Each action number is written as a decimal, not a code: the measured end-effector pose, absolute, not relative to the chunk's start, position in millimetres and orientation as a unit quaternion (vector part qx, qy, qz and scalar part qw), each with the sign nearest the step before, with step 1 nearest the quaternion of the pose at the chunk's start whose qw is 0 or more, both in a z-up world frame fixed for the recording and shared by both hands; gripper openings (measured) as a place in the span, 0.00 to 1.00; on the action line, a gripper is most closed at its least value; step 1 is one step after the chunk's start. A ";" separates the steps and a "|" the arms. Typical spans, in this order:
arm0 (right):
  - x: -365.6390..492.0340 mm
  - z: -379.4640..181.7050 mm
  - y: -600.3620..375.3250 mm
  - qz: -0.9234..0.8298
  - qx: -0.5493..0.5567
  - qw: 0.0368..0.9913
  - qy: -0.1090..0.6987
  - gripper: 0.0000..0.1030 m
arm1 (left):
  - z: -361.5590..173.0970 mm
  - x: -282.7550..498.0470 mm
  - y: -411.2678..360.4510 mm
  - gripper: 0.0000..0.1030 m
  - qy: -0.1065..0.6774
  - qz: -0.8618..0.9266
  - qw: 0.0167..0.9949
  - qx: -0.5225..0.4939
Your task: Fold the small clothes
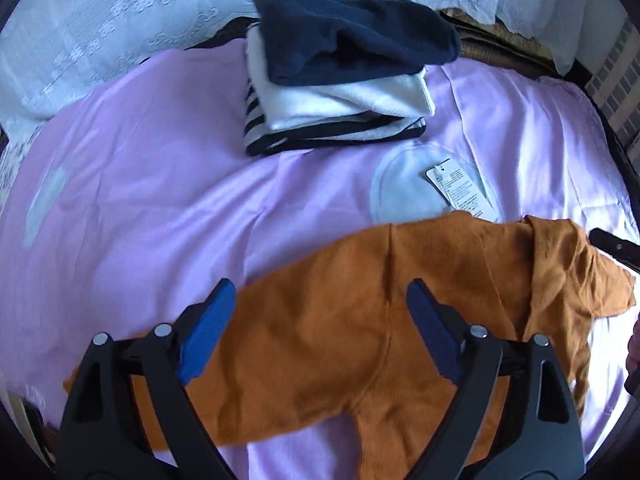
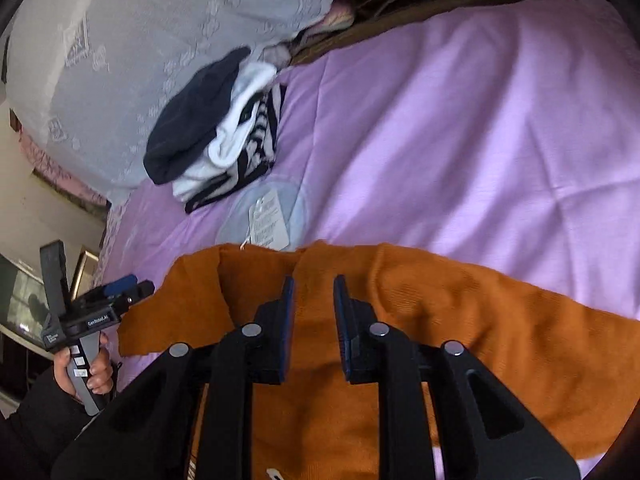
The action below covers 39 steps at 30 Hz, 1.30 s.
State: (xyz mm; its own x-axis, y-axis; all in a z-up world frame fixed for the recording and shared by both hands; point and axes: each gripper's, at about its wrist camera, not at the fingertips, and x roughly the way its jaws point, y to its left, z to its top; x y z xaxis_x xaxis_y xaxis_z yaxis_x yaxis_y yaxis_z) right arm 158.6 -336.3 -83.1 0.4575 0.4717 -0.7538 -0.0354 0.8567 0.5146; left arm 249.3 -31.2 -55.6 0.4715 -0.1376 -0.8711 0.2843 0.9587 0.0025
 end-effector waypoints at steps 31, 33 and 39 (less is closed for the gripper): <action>226.9 -136.9 -288.5 0.190 -0.004 0.827 0.530 0.08 | -115.6 328.8 -108.6 0.22 0.503 -0.179 0.832 0.150; 224.8 -126.2 -301.3 0.184 0.046 0.829 0.526 0.11 | -102.9 322.5 -100.8 0.34 0.501 -0.184 0.834 0.137; 178.0 -93.4 -302.5 0.216 0.072 0.835 0.502 0.13 | -66.5 280.7 -96.1 0.71 0.477 -0.264 0.830 0.116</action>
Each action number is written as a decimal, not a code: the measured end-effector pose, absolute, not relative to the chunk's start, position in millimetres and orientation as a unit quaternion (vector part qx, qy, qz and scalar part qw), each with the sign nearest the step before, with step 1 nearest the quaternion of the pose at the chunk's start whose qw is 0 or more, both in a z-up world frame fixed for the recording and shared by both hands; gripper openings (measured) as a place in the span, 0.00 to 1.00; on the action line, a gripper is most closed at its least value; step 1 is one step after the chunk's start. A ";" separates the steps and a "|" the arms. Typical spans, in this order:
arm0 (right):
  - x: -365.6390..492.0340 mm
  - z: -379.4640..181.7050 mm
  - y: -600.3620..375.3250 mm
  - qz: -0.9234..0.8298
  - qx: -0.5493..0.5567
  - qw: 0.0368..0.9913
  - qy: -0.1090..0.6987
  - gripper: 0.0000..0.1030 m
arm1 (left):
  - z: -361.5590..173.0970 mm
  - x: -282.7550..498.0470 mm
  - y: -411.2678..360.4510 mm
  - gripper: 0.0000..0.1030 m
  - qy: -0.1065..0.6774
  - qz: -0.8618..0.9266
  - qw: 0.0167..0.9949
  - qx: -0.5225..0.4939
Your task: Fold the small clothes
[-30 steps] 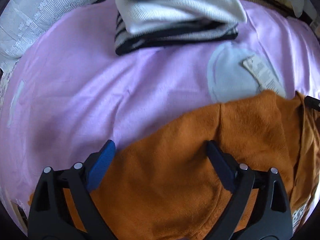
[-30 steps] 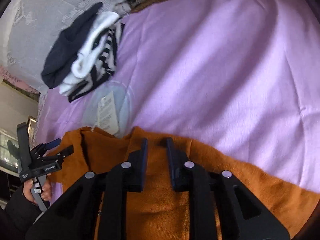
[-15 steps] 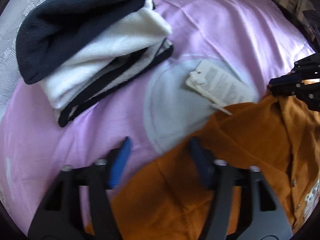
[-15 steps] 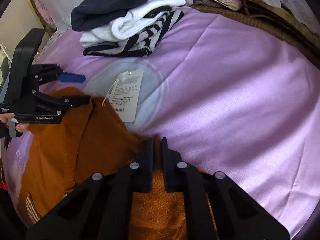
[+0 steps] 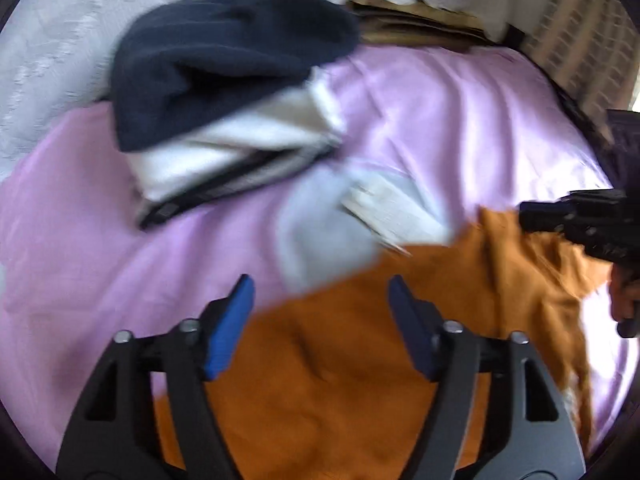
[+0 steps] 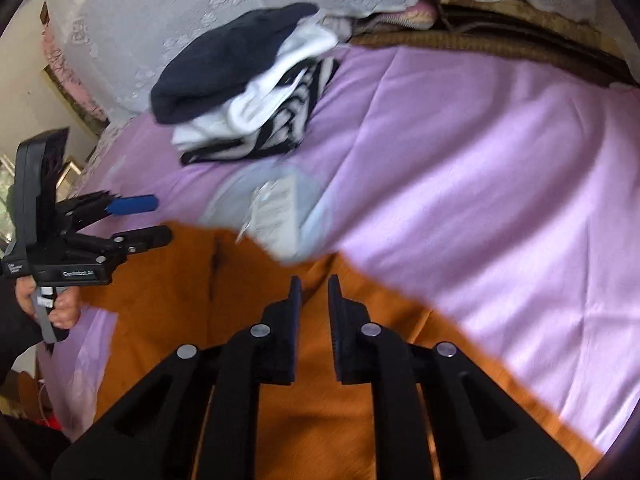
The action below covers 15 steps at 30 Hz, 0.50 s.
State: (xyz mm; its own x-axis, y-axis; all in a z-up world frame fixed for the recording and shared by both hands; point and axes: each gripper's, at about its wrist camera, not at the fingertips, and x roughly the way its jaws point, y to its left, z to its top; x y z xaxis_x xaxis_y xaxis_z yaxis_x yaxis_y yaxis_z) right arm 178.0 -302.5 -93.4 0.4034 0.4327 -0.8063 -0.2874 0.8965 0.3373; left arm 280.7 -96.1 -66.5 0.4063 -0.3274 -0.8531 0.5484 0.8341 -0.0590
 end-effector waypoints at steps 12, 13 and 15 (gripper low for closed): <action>124.3 -88.7 -294.1 0.174 0.096 0.836 0.511 0.30 | -78.5 230.0 -96.5 0.92 0.494 -0.182 0.839 0.141; 108.6 -83.3 -291.2 0.175 0.085 0.839 0.509 0.36 | -75.6 213.7 -93.1 0.92 0.493 -0.190 0.838 0.140; 70.8 -84.2 -285.9 0.179 0.071 0.838 0.511 0.43 | -79.8 170.4 -82.7 0.93 0.502 -0.208 0.828 0.137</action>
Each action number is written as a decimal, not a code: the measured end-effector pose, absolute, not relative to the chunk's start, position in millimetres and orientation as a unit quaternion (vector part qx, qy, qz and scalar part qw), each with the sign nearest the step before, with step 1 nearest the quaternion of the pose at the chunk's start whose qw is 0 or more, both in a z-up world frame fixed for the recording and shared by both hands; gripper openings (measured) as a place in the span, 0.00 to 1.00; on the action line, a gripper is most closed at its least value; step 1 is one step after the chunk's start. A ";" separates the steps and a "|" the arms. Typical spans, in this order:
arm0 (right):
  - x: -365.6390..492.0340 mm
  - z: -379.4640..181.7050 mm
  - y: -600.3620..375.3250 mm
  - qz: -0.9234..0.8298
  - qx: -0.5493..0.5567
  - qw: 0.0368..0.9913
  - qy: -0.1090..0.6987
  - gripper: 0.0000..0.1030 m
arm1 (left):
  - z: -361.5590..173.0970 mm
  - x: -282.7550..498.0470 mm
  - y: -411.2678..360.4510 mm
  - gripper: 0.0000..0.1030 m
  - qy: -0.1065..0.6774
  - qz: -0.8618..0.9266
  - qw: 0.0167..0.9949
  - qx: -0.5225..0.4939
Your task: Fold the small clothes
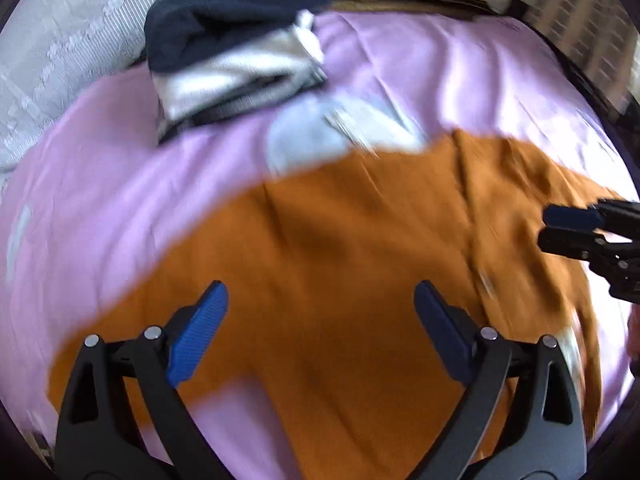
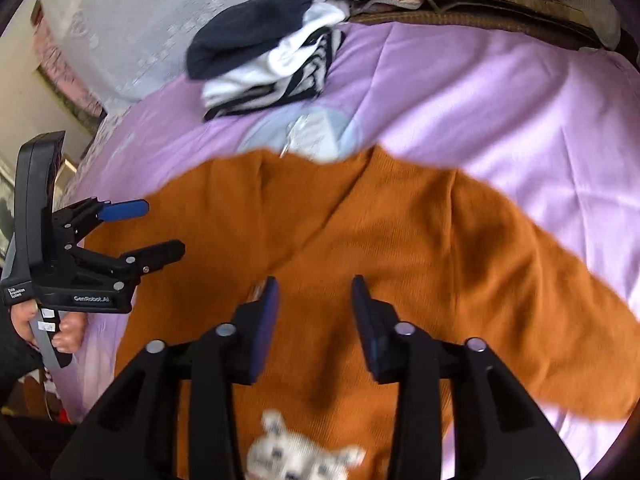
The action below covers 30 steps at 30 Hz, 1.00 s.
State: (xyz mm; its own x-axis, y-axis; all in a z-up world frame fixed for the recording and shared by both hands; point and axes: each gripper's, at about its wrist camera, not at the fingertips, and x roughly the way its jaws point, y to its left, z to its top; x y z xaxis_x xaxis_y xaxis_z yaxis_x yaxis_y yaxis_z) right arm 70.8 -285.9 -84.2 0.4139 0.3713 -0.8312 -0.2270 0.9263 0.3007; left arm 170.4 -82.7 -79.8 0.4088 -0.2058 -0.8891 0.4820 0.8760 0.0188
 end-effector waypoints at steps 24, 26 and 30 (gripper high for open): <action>-51.4 -99.2 -341.8 0.123 0.192 0.835 0.501 0.57 | -95.9 2.3 -11.0 0.97 0.516 -0.197 0.824 0.125; -46.4 -103.4 -403.7 0.050 0.309 0.829 0.463 0.57 | -82.7 8.8 -5.9 0.97 0.502 -0.190 0.837 0.111; -57.4 -129.6 -513.2 -0.082 0.469 0.790 0.386 0.55 | -82.8 24.8 -3.6 0.97 0.501 -0.153 0.844 0.112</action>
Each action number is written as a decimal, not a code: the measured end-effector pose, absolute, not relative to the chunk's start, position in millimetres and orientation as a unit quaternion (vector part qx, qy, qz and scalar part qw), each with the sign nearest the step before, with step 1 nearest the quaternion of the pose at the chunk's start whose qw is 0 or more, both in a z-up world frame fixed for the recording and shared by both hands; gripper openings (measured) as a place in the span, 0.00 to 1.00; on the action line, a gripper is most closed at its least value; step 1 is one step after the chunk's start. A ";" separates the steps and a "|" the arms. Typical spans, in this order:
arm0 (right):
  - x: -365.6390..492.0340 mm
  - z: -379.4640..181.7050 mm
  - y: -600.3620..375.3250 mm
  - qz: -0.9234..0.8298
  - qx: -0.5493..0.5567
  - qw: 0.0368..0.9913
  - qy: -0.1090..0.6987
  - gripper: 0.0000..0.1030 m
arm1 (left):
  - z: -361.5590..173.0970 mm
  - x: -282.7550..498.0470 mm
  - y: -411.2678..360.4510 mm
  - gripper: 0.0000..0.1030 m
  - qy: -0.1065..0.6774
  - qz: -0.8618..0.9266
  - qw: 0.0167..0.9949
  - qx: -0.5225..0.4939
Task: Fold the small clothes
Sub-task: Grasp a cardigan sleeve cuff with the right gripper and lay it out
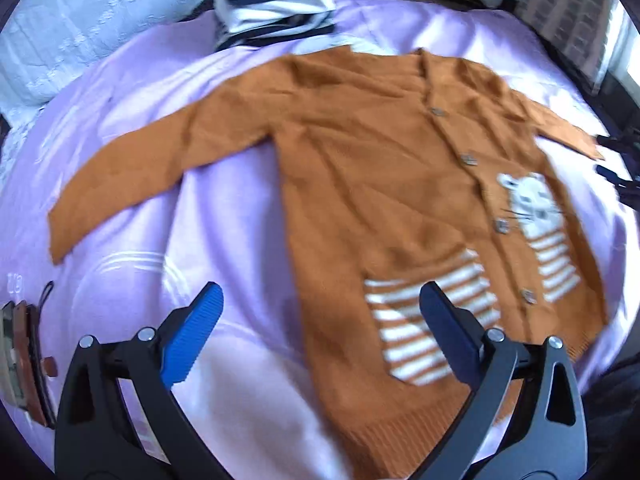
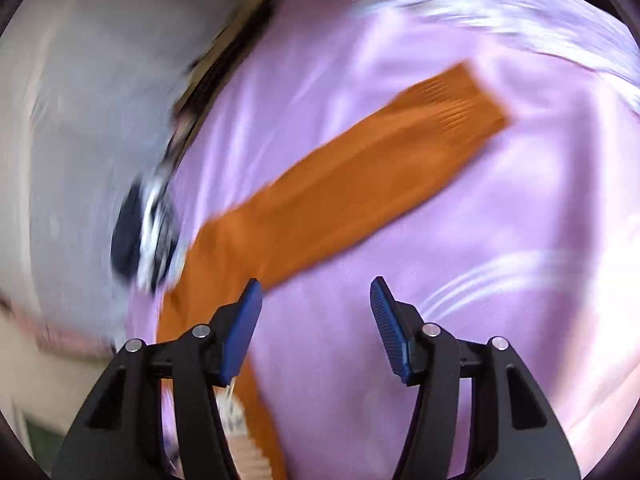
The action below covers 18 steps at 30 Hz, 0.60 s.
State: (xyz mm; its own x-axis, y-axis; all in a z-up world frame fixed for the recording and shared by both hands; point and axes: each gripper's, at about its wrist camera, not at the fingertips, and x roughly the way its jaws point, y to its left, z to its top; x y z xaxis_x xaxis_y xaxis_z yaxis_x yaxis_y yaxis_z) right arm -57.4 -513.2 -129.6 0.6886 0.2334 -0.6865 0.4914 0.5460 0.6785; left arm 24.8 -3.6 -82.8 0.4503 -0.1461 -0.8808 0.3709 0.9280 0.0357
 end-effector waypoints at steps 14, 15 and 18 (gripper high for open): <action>-74.6 -157.3 -599.0 -0.164 0.582 0.746 0.279 0.47 | -123.9 37.1 80.8 0.97 0.545 0.013 0.838 0.015; -71.0 -156.4 -600.4 -0.167 0.581 0.746 0.280 0.41 | -124.0 34.4 81.1 0.98 0.542 0.012 0.840 0.018; -62.8 -140.5 -597.2 -0.165 0.559 0.762 0.283 0.10 | -128.9 29.8 68.6 0.98 0.530 0.016 0.845 0.067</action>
